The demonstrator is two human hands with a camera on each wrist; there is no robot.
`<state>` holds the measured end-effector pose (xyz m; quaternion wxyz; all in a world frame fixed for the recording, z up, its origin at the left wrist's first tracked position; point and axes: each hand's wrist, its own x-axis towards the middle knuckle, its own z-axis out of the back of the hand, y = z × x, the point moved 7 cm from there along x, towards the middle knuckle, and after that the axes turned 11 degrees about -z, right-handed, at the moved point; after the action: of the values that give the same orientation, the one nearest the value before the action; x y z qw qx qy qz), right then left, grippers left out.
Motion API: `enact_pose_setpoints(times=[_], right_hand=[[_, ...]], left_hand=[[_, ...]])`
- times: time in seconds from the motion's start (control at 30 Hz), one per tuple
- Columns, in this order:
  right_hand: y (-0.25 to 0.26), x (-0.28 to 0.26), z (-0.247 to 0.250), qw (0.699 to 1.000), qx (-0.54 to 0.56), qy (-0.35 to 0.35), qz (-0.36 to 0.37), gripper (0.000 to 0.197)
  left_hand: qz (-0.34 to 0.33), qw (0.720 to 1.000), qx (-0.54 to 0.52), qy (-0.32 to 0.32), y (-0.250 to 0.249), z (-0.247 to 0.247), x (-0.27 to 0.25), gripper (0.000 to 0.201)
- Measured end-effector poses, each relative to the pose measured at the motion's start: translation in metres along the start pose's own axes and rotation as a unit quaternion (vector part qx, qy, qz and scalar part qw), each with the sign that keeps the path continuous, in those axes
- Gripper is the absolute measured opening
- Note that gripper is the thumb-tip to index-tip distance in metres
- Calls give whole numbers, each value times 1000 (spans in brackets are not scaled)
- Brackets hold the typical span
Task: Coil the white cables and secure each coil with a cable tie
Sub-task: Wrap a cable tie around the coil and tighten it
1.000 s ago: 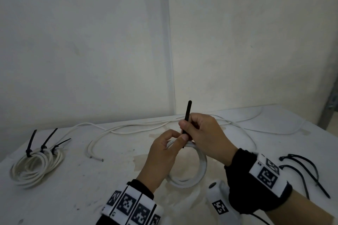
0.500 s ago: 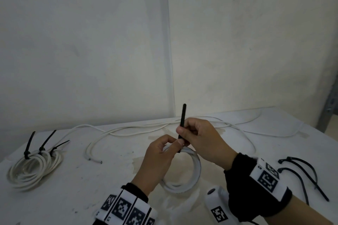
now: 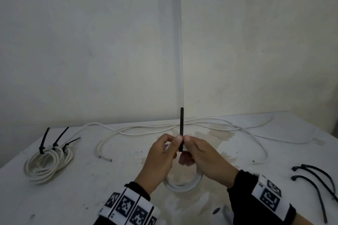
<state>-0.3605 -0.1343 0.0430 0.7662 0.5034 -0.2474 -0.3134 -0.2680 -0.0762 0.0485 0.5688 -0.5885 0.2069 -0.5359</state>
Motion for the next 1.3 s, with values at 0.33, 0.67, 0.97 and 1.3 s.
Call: enact_pose_setpoints(times=[0.33,0.67,0.97,1.3], right_hand=[[-2,18,-4,992,32,-125,3,36],[8,21,-46,993,101,60,-6,25],[26,26,-47,995,96,12,23,30],[25,26,-54,992,121,18,-18,26]], left_hand=[[24,998,-26,47,14,25,-21,28],[-12,996,64,-68,23,72,-16,29],[-35,995,56,-73,14,77,-14,28],[-120,967,206,-89,9,91,-12,25]])
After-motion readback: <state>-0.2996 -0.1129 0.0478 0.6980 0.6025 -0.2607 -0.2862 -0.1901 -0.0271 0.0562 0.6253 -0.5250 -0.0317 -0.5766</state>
